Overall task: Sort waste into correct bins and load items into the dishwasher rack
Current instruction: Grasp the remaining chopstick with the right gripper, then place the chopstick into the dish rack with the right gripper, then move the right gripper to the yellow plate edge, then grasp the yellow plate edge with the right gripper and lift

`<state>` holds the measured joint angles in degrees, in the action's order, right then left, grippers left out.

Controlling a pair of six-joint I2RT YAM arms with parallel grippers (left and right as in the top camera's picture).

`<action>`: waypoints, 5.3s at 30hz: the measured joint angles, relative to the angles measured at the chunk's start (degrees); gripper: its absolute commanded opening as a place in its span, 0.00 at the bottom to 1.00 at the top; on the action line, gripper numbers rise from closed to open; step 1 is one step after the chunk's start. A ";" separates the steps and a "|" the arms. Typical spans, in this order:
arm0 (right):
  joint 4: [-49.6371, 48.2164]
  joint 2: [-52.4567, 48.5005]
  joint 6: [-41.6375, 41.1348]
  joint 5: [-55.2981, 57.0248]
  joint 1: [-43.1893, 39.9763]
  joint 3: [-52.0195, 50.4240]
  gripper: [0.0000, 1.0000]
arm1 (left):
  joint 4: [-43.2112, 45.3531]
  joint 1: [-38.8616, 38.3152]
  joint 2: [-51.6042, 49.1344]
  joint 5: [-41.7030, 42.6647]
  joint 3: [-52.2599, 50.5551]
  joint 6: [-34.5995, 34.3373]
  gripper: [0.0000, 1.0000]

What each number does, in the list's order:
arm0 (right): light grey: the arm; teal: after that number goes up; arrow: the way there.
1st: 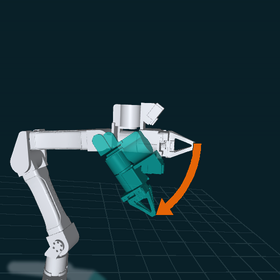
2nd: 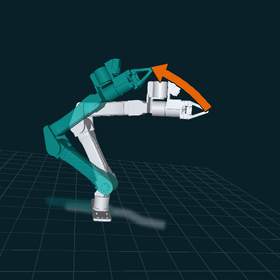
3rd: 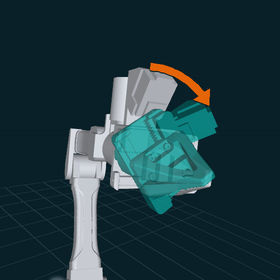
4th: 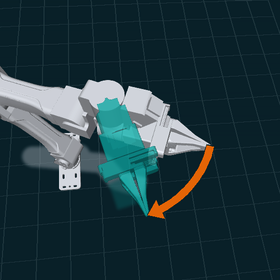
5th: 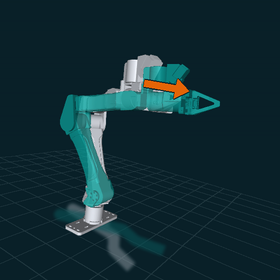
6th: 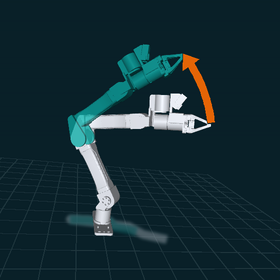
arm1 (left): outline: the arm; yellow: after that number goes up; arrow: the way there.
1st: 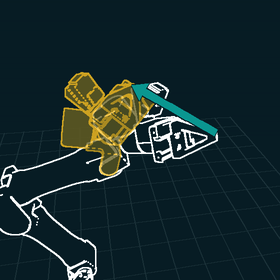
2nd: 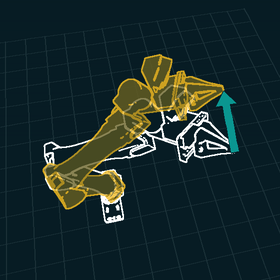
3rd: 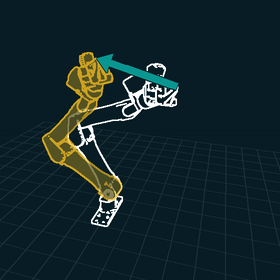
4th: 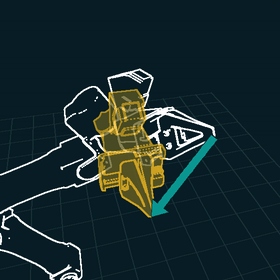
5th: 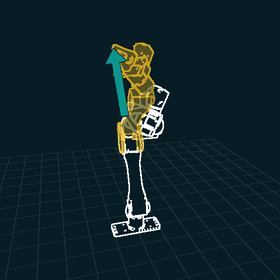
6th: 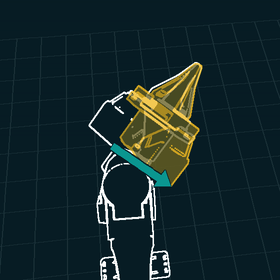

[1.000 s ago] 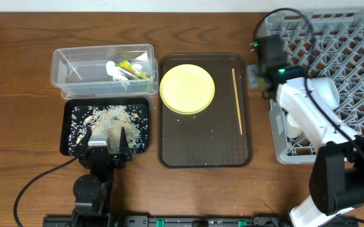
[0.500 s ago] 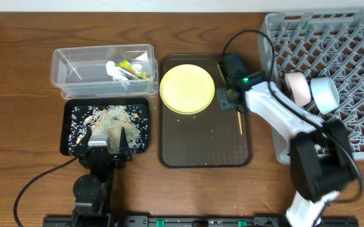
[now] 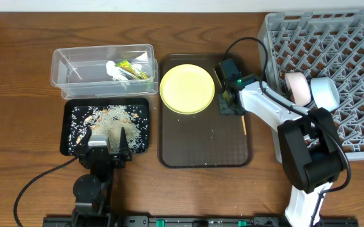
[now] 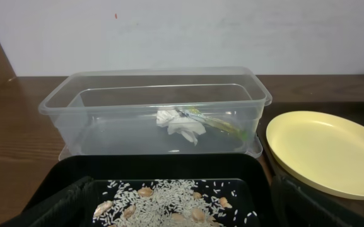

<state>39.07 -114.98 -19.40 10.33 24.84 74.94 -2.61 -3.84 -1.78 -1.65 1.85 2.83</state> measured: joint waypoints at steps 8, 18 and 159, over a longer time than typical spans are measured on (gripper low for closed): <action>0.20 6.05 0.68 -1.09 -0.07 -0.79 0.37 | 0.00 0.00 0.00 0.00 0.00 0.00 0.90; -1.40 5.66 1.03 0.31 -2.69 -1.09 0.35 | 0.00 0.00 0.00 0.00 0.00 0.00 0.90; -1.88 32.87 0.79 18.40 -10.29 1.11 0.01 | 0.00 0.00 0.00 0.00 0.00 0.00 0.90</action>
<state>37.19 -82.11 -18.61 28.73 14.55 76.05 -2.61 -3.84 -1.78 -1.65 1.85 2.83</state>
